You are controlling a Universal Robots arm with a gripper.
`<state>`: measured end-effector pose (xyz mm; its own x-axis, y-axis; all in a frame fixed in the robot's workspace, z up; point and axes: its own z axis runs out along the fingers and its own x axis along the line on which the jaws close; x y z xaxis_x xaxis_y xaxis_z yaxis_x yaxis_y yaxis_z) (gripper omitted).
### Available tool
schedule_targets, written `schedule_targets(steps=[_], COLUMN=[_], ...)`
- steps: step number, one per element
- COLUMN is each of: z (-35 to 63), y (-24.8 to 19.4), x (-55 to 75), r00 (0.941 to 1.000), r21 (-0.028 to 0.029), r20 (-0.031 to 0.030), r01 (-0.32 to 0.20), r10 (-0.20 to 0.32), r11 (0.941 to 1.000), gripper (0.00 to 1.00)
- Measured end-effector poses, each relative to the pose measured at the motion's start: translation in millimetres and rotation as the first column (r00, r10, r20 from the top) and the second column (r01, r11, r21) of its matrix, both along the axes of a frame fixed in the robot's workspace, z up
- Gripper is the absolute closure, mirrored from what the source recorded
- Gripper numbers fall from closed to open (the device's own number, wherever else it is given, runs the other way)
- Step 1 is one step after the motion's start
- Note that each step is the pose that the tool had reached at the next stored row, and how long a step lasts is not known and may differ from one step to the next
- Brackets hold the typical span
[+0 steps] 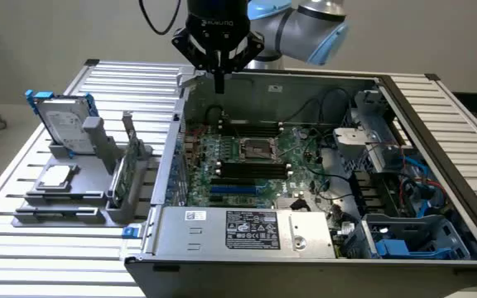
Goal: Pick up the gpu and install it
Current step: 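Reach for the gpu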
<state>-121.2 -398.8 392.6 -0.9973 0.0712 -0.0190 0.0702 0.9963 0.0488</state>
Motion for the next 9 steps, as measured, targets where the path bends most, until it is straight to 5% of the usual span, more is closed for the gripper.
schedule_targets(steps=[9], z=[0.0], y=[0.0], x=[0.0], r00=[1.0], r21=[0.0], r20=[0.0], r01=[0.0], r10=[0.0], r11=[1.0], gripper=[0.89])
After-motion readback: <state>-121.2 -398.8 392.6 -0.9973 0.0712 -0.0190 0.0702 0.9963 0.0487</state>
